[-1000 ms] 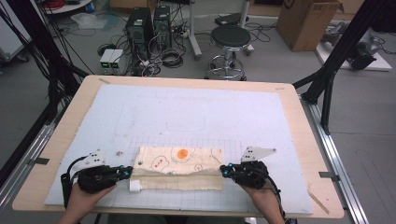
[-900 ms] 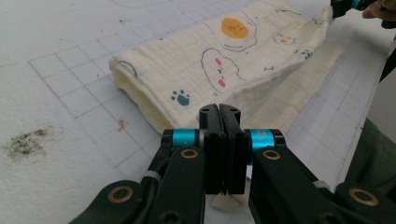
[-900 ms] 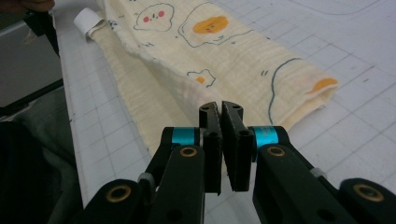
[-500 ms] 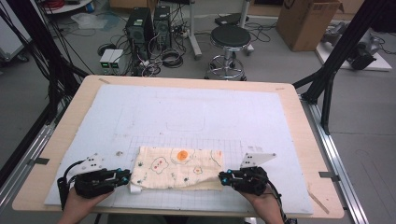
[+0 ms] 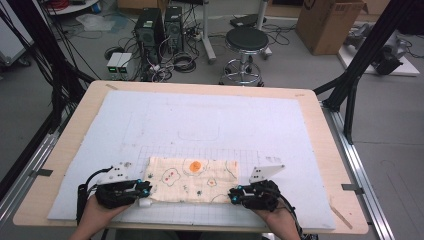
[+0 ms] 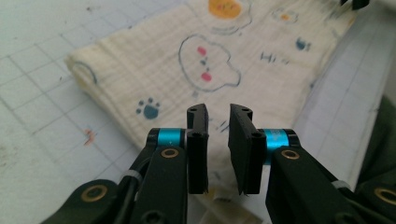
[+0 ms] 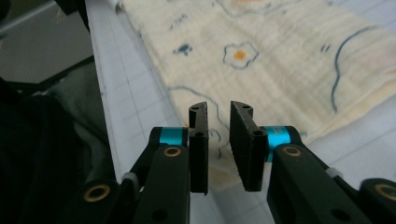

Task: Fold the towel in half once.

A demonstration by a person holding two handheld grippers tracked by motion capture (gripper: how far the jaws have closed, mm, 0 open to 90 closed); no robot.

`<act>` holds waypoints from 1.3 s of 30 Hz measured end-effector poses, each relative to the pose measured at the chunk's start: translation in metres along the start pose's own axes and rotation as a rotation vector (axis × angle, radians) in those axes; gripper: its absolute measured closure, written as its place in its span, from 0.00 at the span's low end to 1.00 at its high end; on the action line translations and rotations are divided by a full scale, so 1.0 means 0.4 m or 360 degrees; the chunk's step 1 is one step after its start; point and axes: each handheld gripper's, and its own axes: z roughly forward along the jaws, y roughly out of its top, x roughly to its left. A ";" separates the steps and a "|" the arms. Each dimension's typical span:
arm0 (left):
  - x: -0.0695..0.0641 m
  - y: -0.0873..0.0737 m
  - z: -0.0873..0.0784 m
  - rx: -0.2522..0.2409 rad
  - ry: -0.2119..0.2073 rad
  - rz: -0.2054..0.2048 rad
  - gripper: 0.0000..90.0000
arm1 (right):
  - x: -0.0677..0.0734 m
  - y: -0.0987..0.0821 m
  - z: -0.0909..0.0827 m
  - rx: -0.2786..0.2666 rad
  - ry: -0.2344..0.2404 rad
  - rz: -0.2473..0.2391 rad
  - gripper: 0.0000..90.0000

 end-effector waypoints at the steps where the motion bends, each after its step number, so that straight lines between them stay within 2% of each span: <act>1: 0.003 -0.006 0.002 0.0016 0.0007 -0.0010 0.87 | 0.000 -0.005 0.003 0.0019 -0.0005 0.0002 0.88; 4: 0.008 -0.017 0.001 0.0018 0.0010 -0.0019 0.87 | -0.002 -0.015 0.009 0.0046 -0.0005 0.0023 0.88; 7: 0.009 -0.013 -0.006 -0.0009 0.0013 -0.0022 0.84 | 0.002 -0.008 0.004 0.0028 -0.0013 0.0011 0.87; 8: 0.008 -0.009 -0.009 -0.0037 0.0013 -0.0042 0.82 | 0.004 -0.003 0.001 0.0012 -0.0015 0.0001 0.86; 11: 0.009 0.015 -0.012 -0.0091 0.0010 -0.0036 0.78 | 0.005 0.022 -0.012 -0.0053 -0.0019 -0.0012 0.85; 15: 0.009 0.061 0.008 -0.0118 0.0033 -0.0002 0.78 | -0.006 0.073 -0.015 -0.0118 -0.0062 -0.0036 0.85; 20: 0.011 0.121 0.062 -0.0093 0.0043 0.0050 0.93 | -0.023 0.149 0.010 -0.0191 -0.0099 -0.0074 0.94; 22: 0.012 0.141 0.088 -0.0058 0.0040 0.0063 0.96 | -0.034 0.177 0.032 -0.0195 -0.0103 -0.0083 0.96; 23: 0.012 0.150 0.101 -0.0065 0.0045 0.0064 0.97 | -0.040 0.188 0.046 -0.0197 -0.0099 -0.0090 0.97; 28: 0.026 0.184 0.152 -0.0017 0.0069 0.0048 0.97 | -0.070 0.231 0.122 -0.0141 -0.0096 -0.0073 0.98; 31: 0.036 0.193 0.180 0.0009 0.0099 0.0023 0.97 | -0.083 0.243 0.162 -0.0098 -0.0098 -0.0065 0.98; 32: 0.040 0.193 0.185 0.0034 0.0111 0.0033 0.97 | -0.089 0.244 0.177 -0.0072 -0.0104 -0.0061 0.98; 35: 0.055 0.188 0.204 0.0076 0.0141 -0.0012 0.98 | -0.103 0.242 0.197 -0.0033 -0.0123 -0.0032 0.98; 39: 0.068 0.180 0.218 0.0137 0.0168 -0.0018 0.98 | -0.121 0.234 0.212 0.0036 -0.0163 -0.0023 0.98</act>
